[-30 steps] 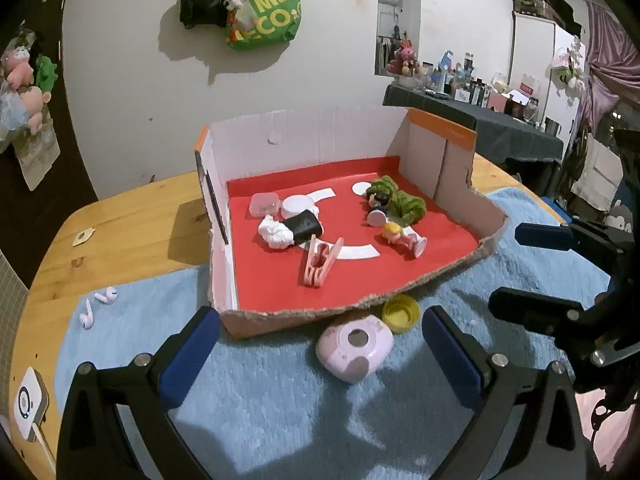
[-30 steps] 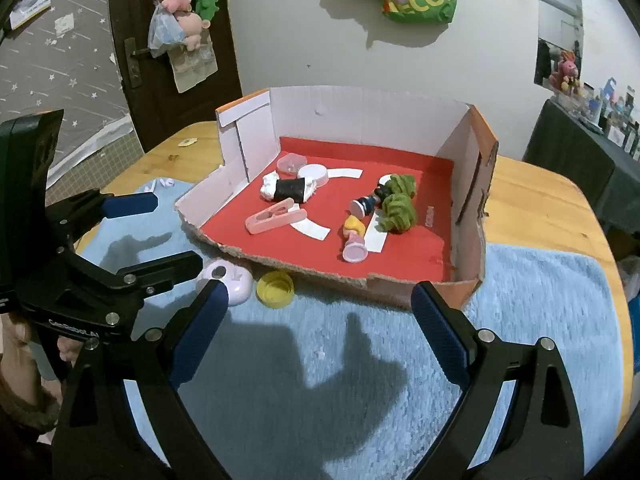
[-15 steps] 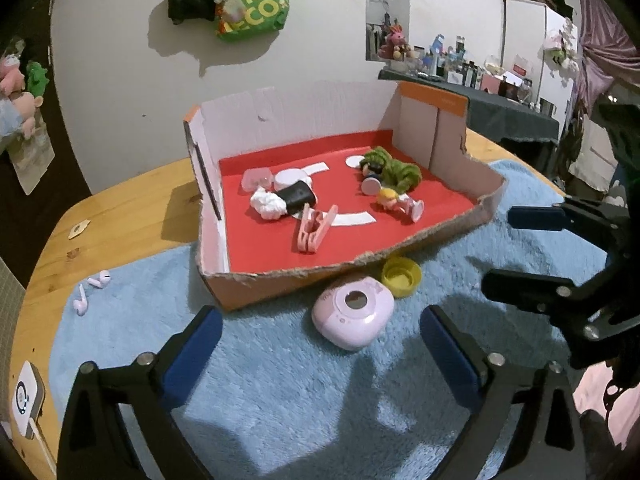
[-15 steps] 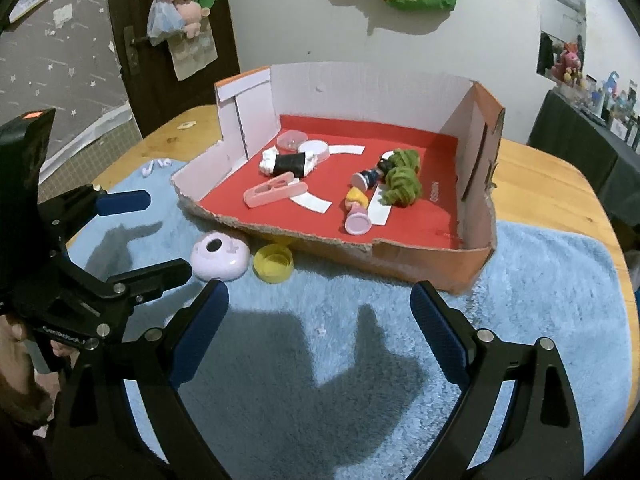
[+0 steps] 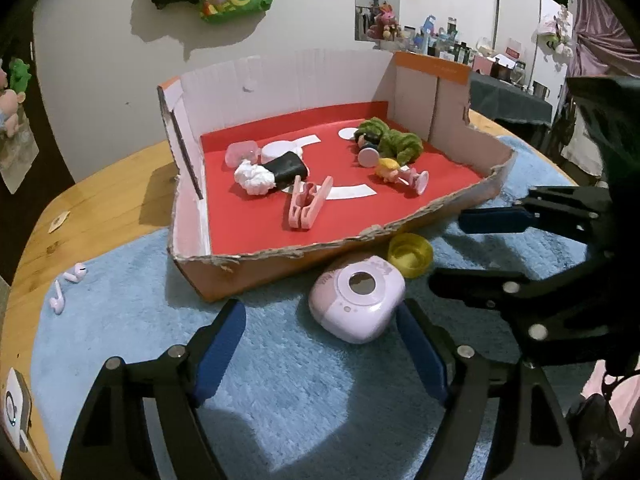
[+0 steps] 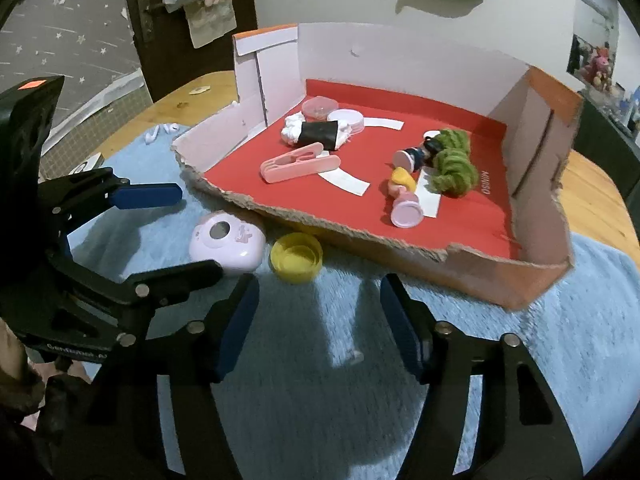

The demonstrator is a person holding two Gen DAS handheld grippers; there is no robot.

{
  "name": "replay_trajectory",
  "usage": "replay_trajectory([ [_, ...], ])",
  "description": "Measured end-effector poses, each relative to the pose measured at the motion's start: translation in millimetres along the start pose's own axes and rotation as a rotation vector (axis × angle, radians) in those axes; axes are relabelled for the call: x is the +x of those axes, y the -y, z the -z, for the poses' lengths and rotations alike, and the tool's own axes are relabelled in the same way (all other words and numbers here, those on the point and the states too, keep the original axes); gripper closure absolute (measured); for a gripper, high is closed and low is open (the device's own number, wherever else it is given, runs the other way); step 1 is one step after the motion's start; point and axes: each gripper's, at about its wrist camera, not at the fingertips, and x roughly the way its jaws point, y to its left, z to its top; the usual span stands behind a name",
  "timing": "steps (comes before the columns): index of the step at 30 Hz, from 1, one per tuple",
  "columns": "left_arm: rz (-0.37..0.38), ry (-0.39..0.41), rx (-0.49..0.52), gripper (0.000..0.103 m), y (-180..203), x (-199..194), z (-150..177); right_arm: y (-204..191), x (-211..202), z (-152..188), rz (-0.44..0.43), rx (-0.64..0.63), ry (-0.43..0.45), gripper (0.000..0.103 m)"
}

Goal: Organize objects
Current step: 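Grasp pink round case with left tool while right tool grasps yellow cap, then lift pink case with left tool while right tool carries yellow cap toward the box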

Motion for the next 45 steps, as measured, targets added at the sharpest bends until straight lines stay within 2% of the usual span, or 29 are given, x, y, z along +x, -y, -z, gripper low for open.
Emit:
replay_trajectory([
  [9, 0.015, -0.022, 0.091, 0.023, 3, 4, 0, -4, 17, -8, -0.026, -0.031, -0.037, 0.048],
  [18, 0.035, -0.052, 0.162, 0.029, 9, 16, -5, -1, 22, -10, -0.036, -0.029, -0.046, 0.053],
  [20, 0.051, -0.05, 0.161, 0.036, 11, 16, -5, -3, 22, -9, -0.024, -0.029, -0.043, 0.061],
  [21, 0.07, -0.054, 0.157, 0.045, 11, 15, -5, -4, 22, -9, -0.017, -0.033, -0.04, 0.068],
  [22, 0.089, -0.056, 0.155, 0.05, 12, 14, -4, -6, 22, -8, -0.008, -0.034, -0.036, 0.07],
  [25, 0.074, -0.046, 0.164, 0.05, 16, 13, -2, -6, 22, -8, -0.016, -0.024, -0.033, 0.074],
  [45, 0.131, -0.021, 0.016, 0.053, 1, -6, 7, -8, -13, 7, -0.066, 0.026, 0.005, 0.074],
])
